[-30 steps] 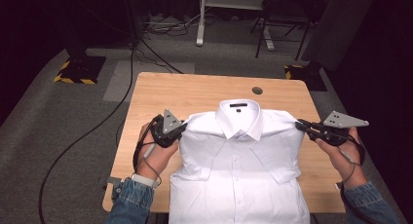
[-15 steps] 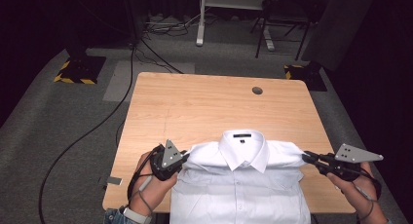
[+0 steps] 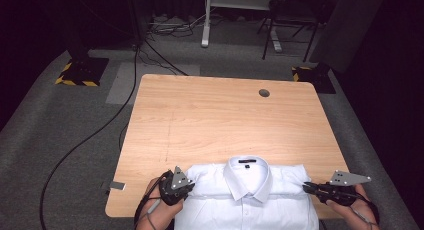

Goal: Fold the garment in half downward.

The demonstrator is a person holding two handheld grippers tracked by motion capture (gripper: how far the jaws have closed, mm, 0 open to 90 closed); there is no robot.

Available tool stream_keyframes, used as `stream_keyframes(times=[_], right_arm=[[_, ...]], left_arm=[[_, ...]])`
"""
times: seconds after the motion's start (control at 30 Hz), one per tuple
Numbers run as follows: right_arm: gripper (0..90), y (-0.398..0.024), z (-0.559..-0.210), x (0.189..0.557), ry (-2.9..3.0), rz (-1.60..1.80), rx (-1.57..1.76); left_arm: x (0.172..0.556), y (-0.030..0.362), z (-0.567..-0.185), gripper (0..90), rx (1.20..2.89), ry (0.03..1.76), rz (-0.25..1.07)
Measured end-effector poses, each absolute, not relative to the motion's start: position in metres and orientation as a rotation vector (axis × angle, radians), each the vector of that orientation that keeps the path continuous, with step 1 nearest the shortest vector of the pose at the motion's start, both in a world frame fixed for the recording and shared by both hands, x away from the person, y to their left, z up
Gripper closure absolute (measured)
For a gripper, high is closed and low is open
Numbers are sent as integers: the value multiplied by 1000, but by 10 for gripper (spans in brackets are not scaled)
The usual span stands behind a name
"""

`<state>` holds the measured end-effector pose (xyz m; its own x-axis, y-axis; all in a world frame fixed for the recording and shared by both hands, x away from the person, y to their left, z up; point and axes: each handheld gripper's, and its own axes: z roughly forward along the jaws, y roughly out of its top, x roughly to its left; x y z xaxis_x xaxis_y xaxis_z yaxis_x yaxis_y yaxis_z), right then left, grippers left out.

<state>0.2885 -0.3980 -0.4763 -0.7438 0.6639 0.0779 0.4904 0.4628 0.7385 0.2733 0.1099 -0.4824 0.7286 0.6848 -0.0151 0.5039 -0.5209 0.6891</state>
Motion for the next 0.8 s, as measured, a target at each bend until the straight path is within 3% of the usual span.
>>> stream_keyframes(times=[0.2, 0.6, 0.63, 0.67, 0.8], right_arm=[[820, -396, -494, 291, 2488, 1129, 1050], [820, -393, -495, 308, 2449, 1113, 1065], [820, -393, -495, 308, 2449, 1113, 1065], [819, -392, -496, 335, 2420, 1102, 1090], [819, -392, -496, 350, 2413, 1097, 1102]], left_arm=[[282, 108, -494, 829, 2245, 919, 337], [299, 105, -496, 829, 2244, 931, 380], [325, 105, -498, 829, 2211, 954, 381], [328, 105, -498, 829, 2205, 958, 379], [342, 105, -498, 829, 2202, 963, 389]])
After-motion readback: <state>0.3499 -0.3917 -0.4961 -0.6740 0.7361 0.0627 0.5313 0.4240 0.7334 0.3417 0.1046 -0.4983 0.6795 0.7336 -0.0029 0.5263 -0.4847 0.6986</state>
